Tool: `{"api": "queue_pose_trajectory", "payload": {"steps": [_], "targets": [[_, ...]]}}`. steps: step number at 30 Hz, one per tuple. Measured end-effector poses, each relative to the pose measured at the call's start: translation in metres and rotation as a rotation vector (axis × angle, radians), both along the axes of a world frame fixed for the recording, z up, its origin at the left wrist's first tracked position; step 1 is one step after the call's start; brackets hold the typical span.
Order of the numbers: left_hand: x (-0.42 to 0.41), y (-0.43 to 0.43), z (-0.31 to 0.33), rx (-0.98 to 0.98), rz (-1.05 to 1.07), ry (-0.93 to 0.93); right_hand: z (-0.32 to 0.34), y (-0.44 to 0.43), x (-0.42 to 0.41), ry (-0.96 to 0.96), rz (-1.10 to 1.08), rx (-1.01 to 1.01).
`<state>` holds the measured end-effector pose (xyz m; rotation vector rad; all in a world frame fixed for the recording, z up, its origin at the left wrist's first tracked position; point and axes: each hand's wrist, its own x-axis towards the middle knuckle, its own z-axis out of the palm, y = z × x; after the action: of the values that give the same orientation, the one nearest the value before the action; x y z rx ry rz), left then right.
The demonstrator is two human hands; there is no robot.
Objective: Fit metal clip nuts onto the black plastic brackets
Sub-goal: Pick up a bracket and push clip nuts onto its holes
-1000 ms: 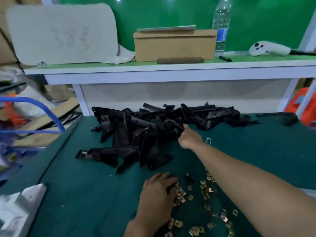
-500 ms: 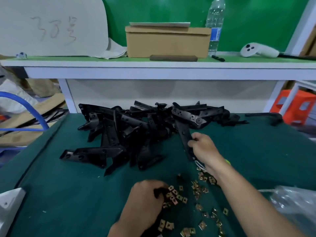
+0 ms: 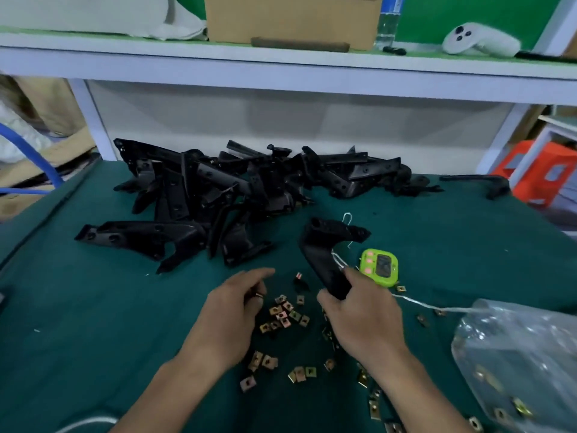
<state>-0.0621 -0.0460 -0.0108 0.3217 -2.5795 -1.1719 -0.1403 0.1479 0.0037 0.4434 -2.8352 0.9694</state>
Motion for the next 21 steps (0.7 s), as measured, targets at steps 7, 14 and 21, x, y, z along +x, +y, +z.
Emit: {"api": "queue_pose_trajectory", "payload": {"steps": [7, 14, 21], "targets": [[-0.005, 0.005, 0.008, 0.192, 0.057, 0.045, 0.002, -0.015, 0.01, 0.145, 0.272, -0.121], [-0.003, 0.018, 0.01, 0.65, 0.054, 0.108, 0.002, -0.027, 0.02, -0.114, 0.314, -0.449], [0.0, 0.017, 0.013, 0.757, 0.056, 0.105, -0.001, -0.022, 0.014, -0.371, 0.391, -0.725]]}}
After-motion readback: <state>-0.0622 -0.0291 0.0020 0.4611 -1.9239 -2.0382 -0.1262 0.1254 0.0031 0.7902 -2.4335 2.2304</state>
